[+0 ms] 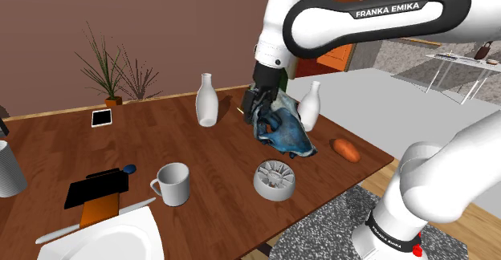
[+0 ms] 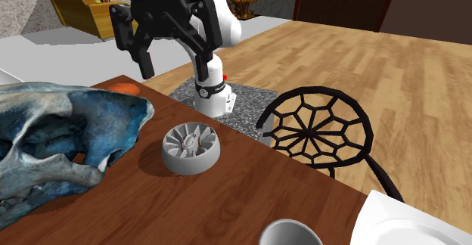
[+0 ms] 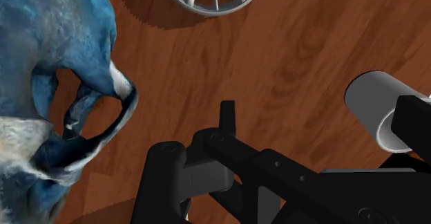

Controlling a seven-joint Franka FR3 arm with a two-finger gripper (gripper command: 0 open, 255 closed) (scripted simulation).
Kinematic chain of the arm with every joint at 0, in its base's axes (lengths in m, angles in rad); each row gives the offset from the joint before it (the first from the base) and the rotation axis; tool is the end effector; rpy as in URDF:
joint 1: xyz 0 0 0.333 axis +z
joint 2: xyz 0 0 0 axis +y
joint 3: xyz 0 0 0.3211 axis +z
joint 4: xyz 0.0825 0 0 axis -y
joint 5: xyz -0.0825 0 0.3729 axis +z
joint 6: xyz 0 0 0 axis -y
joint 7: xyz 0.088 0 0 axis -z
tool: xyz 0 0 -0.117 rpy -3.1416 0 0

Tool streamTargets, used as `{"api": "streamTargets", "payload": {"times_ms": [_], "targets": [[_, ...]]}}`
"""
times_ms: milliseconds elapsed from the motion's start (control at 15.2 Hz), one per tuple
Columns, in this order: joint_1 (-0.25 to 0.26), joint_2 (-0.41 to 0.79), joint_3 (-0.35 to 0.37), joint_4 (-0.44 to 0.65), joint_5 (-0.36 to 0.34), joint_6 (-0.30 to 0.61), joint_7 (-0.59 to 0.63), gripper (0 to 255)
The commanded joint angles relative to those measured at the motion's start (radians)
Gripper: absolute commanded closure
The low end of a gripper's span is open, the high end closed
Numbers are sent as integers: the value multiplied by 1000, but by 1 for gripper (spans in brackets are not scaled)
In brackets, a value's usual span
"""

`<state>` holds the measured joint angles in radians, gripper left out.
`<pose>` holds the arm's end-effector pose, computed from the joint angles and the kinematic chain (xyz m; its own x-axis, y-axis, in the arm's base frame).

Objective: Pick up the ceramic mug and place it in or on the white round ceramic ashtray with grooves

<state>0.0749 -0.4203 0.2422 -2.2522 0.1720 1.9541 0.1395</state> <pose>0.4017 0.1569 0.5320 0.9896 0.1024 0.1010 0.1109 -0.9904 -0.0825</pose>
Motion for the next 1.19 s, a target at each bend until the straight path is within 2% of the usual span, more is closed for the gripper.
{"api": "streamTargets", "payload": {"times_ms": [0,594,1122], "targets": [[4,62,25,21,-5,38,23,0],[31,390,132,194,-99,165,168,0],[110,708,160,433,-243,199,306,0]]}}
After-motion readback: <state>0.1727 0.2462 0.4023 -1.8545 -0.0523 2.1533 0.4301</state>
